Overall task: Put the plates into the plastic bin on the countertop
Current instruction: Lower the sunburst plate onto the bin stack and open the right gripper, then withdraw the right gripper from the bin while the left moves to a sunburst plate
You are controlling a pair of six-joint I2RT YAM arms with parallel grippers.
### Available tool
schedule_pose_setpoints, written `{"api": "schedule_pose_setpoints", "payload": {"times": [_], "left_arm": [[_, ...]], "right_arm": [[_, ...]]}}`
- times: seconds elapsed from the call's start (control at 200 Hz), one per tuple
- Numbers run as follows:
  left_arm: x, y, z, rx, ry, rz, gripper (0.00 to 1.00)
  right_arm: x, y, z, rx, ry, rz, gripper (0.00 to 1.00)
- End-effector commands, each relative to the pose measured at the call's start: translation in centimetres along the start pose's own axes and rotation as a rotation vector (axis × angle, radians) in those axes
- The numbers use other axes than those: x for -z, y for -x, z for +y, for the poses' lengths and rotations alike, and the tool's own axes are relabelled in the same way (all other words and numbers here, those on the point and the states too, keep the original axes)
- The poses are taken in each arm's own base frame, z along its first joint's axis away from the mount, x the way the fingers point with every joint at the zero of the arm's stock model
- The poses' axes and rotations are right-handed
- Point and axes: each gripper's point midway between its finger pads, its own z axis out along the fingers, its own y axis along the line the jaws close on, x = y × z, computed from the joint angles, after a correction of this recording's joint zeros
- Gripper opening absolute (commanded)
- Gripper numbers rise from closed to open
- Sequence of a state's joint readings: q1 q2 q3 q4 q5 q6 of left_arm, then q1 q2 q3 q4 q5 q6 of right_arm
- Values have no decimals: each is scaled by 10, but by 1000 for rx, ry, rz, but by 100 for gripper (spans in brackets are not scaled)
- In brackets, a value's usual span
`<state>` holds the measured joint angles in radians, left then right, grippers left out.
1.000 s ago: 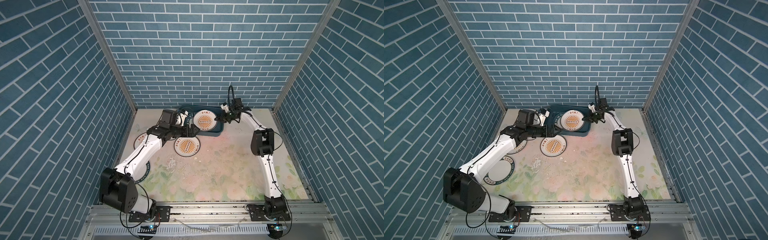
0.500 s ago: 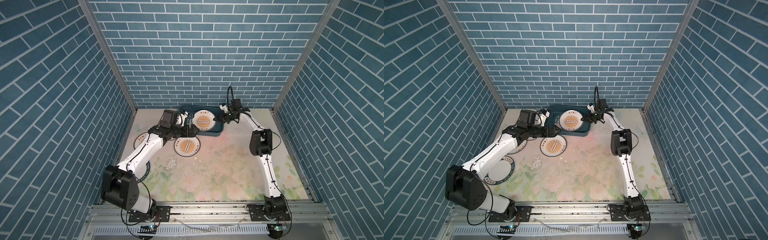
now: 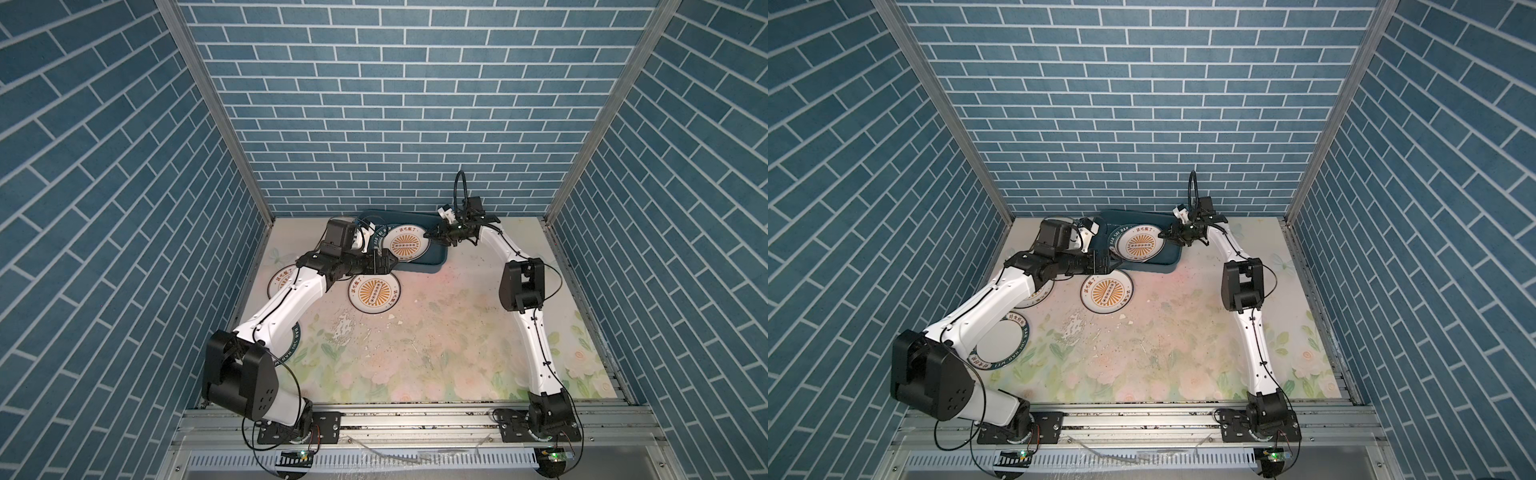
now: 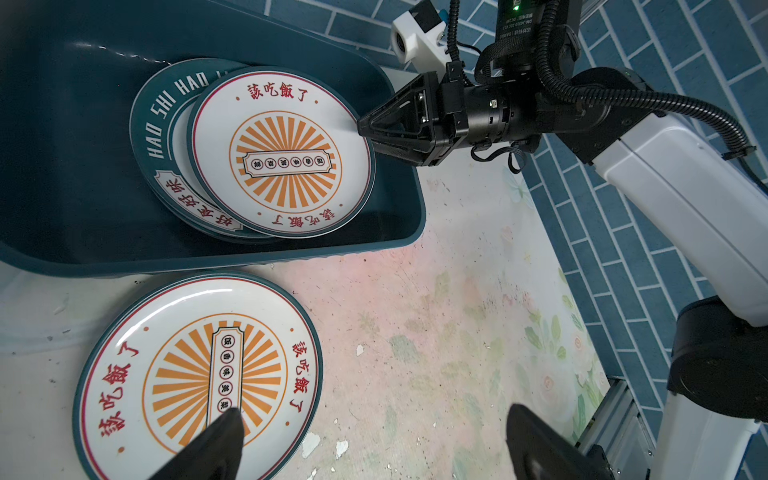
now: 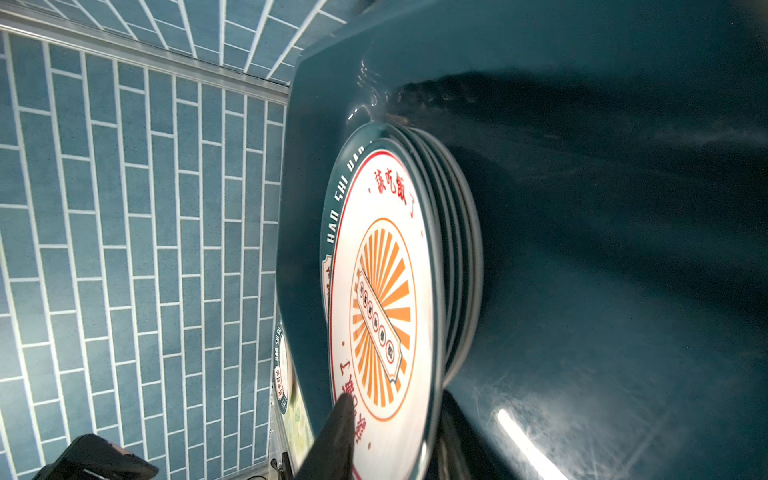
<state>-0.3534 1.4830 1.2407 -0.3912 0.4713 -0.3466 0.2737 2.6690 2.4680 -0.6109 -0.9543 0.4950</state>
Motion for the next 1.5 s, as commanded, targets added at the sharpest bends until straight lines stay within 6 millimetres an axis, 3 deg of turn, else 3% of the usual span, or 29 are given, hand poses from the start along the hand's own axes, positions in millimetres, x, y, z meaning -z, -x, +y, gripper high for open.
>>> {"api": "schedule_pose_setpoints", "payload": {"times": [0.0, 0.215, 0.59, 0.805, 0.98, 1.055, 1.09, 1.21, 1.375, 1.495], "left_arm": [[5, 3, 1, -9, 12, -9, 99], [5, 2, 4, -7, 24, -6, 99], [4, 1, 17, 23, 87, 1, 100], [5, 3, 33, 85, 119, -7, 100], [7, 7, 50, 141, 144, -24, 100], [8, 9, 57, 161, 155, -33, 100], [10, 10, 61, 173, 166, -41, 100], [15, 13, 81, 273, 205, -86, 99], [18, 15, 88, 377, 199, -134, 100], [26, 4, 88, 456, 204, -160, 100]], "right_arm": [[0, 2, 3, 35, 12, -2, 44], [0, -1, 11, 52, 51, 11, 61], [7, -2, 16, 93, 16, -8, 71], [30, -2, 17, 145, -111, -45, 77], [61, -10, 25, 183, -243, -101, 79], [77, -21, 35, 208, -279, -124, 81], [91, -24, 50, 238, -292, -156, 83], [130, -48, 65, 266, -395, -235, 83], [174, -89, 88, 294, -467, -315, 84], [204, -123, 100, 306, -514, -370, 85]]}}
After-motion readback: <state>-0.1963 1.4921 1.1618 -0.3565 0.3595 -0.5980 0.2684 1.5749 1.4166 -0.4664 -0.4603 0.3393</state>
